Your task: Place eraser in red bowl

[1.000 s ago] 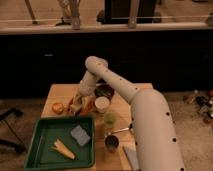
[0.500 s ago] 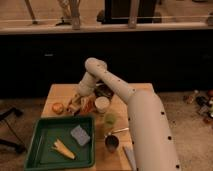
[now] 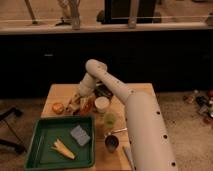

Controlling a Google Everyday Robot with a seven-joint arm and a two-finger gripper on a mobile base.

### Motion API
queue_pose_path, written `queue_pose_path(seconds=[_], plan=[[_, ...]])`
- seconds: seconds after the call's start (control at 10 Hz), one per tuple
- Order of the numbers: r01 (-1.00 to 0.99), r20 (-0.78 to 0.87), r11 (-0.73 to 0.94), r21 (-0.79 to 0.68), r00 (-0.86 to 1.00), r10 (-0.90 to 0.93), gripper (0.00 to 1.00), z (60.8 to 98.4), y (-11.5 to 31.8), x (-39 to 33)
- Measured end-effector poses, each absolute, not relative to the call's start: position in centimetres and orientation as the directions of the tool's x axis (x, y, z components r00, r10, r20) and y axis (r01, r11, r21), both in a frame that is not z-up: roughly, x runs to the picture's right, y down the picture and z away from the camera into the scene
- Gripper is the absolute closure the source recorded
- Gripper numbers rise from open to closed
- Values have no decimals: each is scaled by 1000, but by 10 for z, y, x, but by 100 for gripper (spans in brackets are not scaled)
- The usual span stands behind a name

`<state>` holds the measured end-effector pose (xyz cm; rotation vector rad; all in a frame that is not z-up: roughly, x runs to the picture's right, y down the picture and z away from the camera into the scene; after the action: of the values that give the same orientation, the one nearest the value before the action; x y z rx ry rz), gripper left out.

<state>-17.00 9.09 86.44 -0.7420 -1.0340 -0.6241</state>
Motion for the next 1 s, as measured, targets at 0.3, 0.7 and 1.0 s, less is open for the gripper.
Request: queue_pose_path(seconds=[0.3, 0.7, 1.0], plan=[[746, 912, 606, -276, 402, -79, 96, 876, 93, -172], [705, 898, 623, -339, 439, -9, 54, 893, 89, -166], [695, 897, 627, -354, 442, 16, 26, 894, 87, -162]])
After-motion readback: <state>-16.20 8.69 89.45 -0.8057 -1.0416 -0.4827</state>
